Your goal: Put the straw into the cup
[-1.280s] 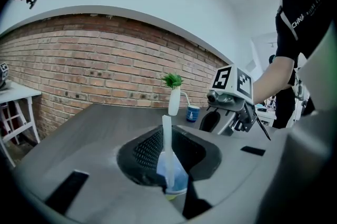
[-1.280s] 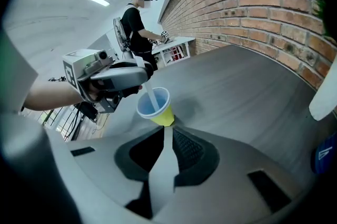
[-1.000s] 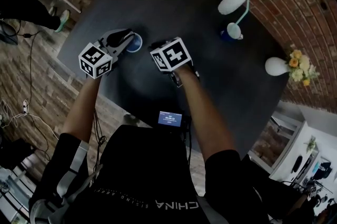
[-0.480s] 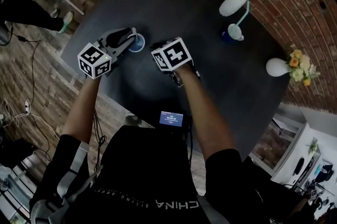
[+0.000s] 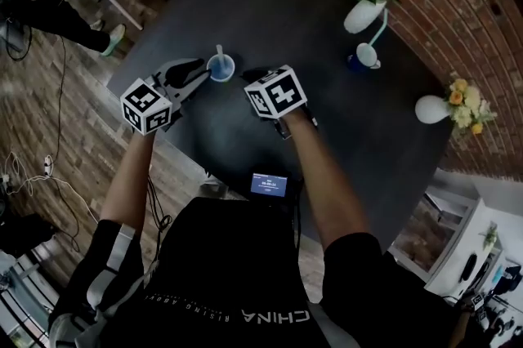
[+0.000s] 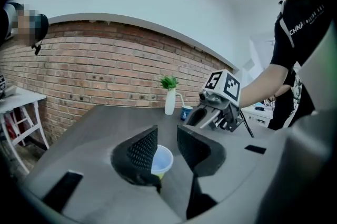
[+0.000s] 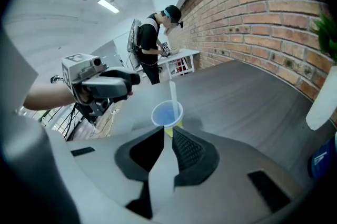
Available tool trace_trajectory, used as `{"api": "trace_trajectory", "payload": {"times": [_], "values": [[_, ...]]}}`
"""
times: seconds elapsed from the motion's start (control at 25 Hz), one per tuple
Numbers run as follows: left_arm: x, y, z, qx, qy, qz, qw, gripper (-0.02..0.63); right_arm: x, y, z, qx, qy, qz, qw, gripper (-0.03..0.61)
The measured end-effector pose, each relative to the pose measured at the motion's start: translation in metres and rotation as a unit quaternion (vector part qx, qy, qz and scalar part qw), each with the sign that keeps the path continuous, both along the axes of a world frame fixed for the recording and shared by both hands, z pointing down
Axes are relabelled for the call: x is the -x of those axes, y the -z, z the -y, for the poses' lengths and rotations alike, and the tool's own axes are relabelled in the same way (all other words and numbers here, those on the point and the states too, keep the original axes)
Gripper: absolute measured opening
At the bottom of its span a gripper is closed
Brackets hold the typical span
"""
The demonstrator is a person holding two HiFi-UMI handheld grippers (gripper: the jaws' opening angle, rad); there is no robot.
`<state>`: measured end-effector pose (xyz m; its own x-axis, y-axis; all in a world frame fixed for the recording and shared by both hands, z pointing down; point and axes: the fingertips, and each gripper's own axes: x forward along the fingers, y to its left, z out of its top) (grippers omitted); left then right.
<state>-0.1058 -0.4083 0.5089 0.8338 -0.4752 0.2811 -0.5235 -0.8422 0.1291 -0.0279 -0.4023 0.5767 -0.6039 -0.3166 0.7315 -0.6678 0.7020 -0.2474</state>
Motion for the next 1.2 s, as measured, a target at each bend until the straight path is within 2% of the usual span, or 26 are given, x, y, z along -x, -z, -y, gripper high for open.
{"api": "trace_trajectory", "payload": {"times": [0.2,0.44,0.68,0.76,0.8,1.2], "values": [[-0.002,0.009,-0.031,-0.002,-0.002,-0.006,1.0000,0.114,0.014,0.037,-0.010,-0.066,0.015,0.044,0.997,0.052],[0.003,0.017,-0.059,0.001,0.021,-0.030,0.9993,0.019,0.014,0.078,-0.023,-0.120,0.006,0.086,0.989,0.051],[-0.009,0.021,-0.082,0.017,0.020,-0.057,0.9980,0.005,-0.002,0.088,-0.044,-0.141,-0.017,0.111,0.984,0.051],[-0.011,0.021,-0.085,0.019,0.014,-0.054,0.9982,0.005,-0.004,0.089,-0.048,-0.146,-0.023,0.112,0.983,0.049],[-0.011,0.021,-0.086,0.019,0.013,-0.054,0.9983,0.005,-0.005,0.089,-0.048,-0.149,-0.027,0.113,0.982,0.006],[-0.019,0.024,-0.087,0.014,0.003,-0.042,0.9990,0.003,-0.008,0.093,-0.050,-0.160,-0.041,0.124,0.978,0.006]]}}
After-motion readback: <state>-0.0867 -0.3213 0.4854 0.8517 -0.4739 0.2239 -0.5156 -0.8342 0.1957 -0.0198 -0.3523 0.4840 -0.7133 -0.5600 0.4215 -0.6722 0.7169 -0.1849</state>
